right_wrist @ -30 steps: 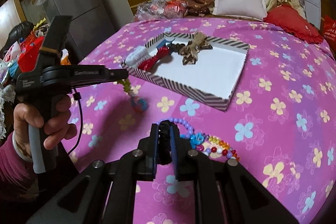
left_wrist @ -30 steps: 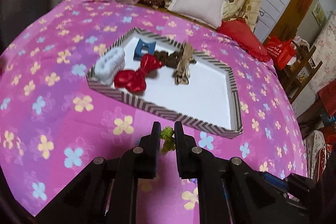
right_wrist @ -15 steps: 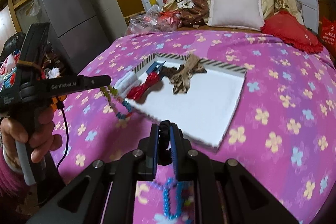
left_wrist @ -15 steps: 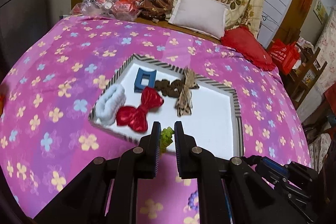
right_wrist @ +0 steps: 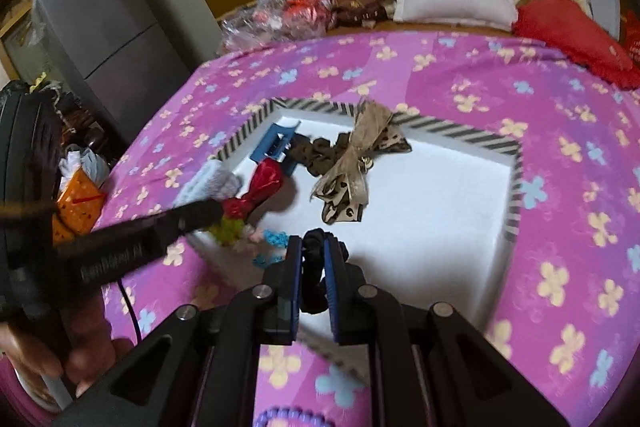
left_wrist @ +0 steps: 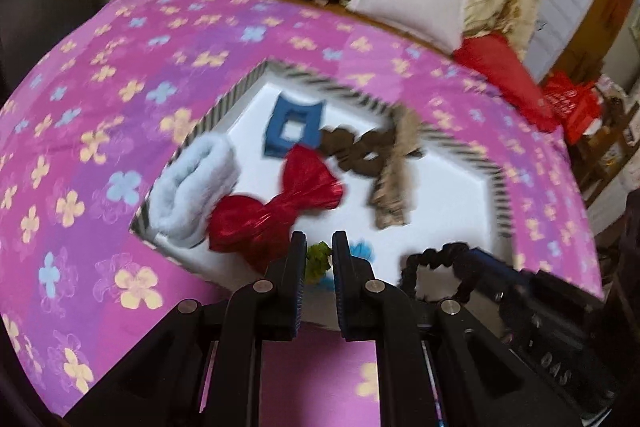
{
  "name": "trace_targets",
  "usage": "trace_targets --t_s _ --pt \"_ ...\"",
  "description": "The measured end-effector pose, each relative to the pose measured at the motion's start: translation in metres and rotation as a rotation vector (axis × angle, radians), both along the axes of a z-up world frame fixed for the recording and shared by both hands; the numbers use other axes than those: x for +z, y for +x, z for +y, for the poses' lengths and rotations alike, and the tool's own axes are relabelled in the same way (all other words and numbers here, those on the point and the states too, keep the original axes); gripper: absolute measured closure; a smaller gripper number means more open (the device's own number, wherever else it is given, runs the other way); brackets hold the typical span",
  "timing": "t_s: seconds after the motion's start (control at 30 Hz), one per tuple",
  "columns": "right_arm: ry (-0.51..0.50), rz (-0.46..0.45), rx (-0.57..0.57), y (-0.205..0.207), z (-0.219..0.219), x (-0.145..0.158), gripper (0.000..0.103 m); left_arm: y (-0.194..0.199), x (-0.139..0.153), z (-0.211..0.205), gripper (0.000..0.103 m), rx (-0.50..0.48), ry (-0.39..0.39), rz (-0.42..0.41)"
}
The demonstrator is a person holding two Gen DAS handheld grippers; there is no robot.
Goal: Organize jewelry
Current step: 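Carry the green bracelet into the box with the left tool while the right tool drops the black scrunchie there, then open and lift both tools out of the box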
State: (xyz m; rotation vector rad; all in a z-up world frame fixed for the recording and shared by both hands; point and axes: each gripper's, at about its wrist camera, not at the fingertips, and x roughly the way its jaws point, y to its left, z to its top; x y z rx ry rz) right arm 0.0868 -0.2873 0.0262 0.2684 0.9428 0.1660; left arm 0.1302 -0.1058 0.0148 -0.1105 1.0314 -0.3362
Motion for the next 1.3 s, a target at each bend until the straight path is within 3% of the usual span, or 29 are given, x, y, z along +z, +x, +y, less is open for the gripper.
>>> trace_targets --t_s 0.1,0.3,0.4,0.53,0.67,1.1,1.3 --pt "-0.046 0.077 -0.025 0.011 -0.004 -0.024 0.092 0.004 -0.013 0.006 0.081 0.015 0.009 0.021" --pt "-0.01 0.095 -0.056 0.019 -0.009 -0.038 0.091 0.007 -0.025 0.007 0.081 0.018 -0.014 0.056" --pt "-0.01 0.106 -0.067 0.021 -0.007 -0.042 0.081 0.003 -0.025 0.008 0.08 0.025 -0.021 0.061" --pt "0.024 0.099 -0.116 0.009 -0.018 -0.036 0.059 -0.002 -0.02 0.011 0.063 0.013 -0.039 0.058" --pt "0.007 0.08 -0.124 -0.008 -0.023 -0.025 0.057 -0.013 -0.009 0.016 0.051 0.012 -0.052 0.036" --pt "-0.046 0.001 -0.121 -0.085 -0.013 0.004 0.046 -0.067 0.01 0.027 0.05 0.044 0.065 -0.097" --pt "-0.094 -0.027 -0.111 -0.114 0.001 0.013 0.043 -0.093 0.013 0.021 0.05 0.014 0.104 -0.132"
